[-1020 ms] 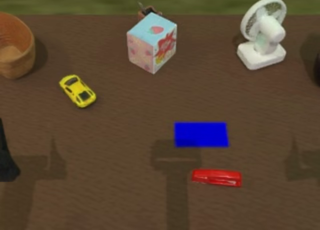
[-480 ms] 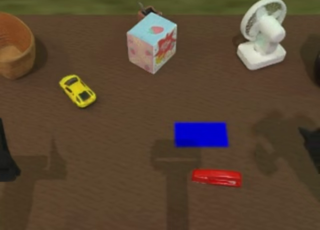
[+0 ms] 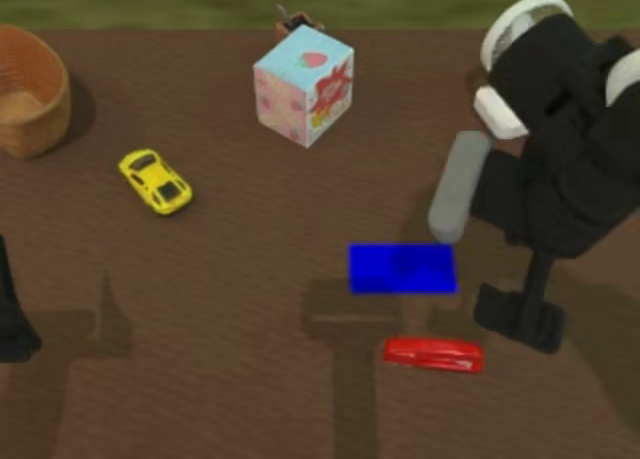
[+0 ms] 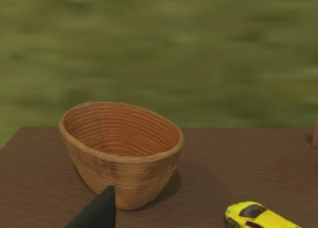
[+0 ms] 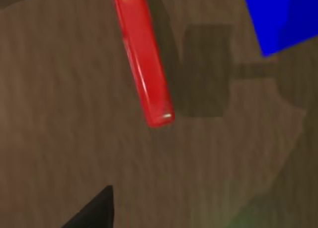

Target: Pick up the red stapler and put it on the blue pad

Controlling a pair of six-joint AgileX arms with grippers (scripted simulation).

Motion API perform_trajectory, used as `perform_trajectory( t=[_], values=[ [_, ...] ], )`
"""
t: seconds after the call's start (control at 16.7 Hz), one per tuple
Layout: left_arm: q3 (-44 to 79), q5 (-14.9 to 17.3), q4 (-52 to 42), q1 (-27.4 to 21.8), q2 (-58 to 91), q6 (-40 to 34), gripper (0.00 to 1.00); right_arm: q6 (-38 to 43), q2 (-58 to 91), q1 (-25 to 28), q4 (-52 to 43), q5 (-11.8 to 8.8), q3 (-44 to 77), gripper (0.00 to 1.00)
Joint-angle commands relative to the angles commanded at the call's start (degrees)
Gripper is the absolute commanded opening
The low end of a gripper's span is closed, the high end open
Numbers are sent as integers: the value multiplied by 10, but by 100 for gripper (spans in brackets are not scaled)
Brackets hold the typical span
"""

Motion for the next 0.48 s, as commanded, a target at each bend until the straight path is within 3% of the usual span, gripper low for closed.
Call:
perform_trajectory(
  t=[0.48],
  values=[
    [0,0,0,0,0,0,100,-73,178,66,-103,0,144,100]
  ],
)
